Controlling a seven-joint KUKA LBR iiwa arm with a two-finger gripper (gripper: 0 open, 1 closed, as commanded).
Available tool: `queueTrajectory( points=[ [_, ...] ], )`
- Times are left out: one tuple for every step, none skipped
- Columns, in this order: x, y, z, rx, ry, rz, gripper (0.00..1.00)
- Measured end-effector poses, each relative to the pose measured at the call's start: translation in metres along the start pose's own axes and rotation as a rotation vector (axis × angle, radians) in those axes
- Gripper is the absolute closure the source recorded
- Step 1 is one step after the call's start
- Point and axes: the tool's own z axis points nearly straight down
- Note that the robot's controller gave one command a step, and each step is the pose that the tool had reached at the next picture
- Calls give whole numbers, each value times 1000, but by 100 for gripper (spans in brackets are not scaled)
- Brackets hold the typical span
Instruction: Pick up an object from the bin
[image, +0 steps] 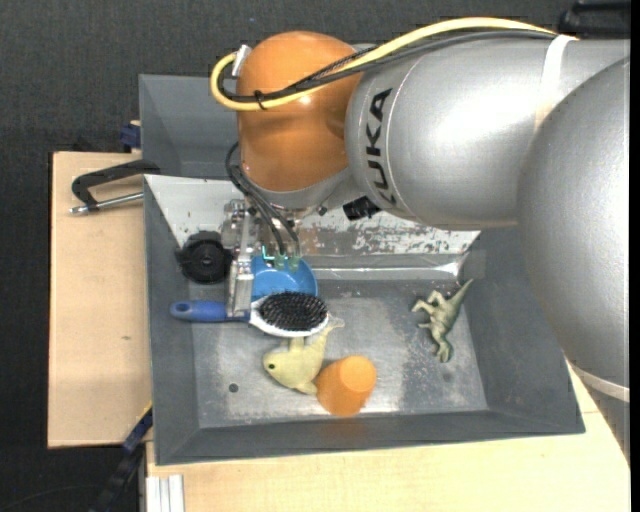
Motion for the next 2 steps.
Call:
queueTrajectory(
  points=[
    [8,-87,128,3,0,-149,0],
    [8,-83,125,-1,-3,-151,100]
  ],
)
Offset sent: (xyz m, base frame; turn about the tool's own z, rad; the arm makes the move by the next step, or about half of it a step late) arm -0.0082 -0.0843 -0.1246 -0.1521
